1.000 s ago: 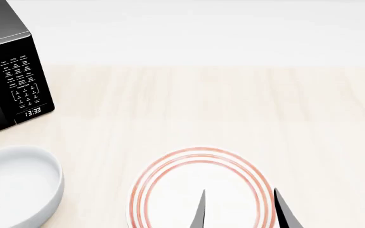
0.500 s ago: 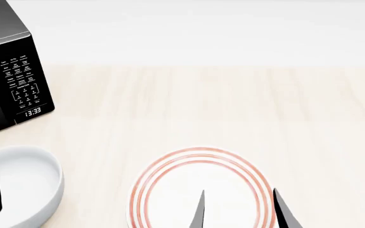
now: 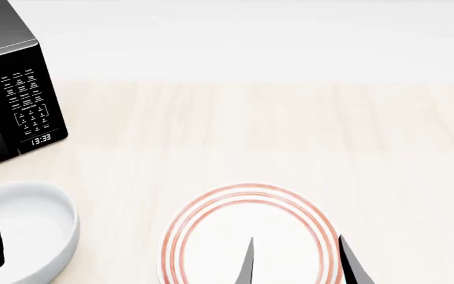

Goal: Pick up the white bowl and put it on the plate.

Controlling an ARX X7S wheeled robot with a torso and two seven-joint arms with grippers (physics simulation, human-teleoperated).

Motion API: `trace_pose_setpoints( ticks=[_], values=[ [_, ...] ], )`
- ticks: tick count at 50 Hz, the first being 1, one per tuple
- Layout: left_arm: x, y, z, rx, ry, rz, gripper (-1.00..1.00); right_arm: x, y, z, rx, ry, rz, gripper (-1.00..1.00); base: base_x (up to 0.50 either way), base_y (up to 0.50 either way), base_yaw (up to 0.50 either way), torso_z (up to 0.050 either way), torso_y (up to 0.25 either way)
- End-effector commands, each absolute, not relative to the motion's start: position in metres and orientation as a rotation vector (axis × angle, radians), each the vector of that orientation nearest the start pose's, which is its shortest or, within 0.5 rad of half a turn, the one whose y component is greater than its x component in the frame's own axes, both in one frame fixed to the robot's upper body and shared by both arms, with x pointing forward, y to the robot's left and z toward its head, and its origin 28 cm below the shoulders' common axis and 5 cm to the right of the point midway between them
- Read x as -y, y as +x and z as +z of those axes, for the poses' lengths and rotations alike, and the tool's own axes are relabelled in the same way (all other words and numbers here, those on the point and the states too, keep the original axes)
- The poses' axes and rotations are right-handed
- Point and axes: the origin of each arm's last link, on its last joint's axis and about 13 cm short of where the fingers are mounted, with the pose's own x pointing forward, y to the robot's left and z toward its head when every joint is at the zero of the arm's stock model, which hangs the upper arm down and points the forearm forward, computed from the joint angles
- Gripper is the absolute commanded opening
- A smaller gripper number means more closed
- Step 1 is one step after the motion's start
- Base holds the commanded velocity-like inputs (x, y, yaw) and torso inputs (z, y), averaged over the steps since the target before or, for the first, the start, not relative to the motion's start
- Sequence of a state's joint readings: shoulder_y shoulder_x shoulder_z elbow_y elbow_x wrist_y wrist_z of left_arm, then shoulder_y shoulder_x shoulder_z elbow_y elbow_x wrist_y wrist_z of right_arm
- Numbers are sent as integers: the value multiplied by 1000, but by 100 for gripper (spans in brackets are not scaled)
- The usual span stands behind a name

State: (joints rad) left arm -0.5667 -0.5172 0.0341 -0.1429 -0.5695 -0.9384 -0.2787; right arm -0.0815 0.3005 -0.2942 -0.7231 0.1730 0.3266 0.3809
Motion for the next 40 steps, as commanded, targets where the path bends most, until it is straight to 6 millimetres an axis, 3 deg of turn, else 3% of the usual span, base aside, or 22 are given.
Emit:
trace_pose_setpoints(
  ticks=[1,40],
  values=[
    [-332,295,105,-518,4,287,100,79,164,114,235,-23,53,100,0,0,0,0,0],
    [-336,304,96,-526,5,314,100,79,164,114,239,-24,56,100,0,0,0,0,0]
  ],
)
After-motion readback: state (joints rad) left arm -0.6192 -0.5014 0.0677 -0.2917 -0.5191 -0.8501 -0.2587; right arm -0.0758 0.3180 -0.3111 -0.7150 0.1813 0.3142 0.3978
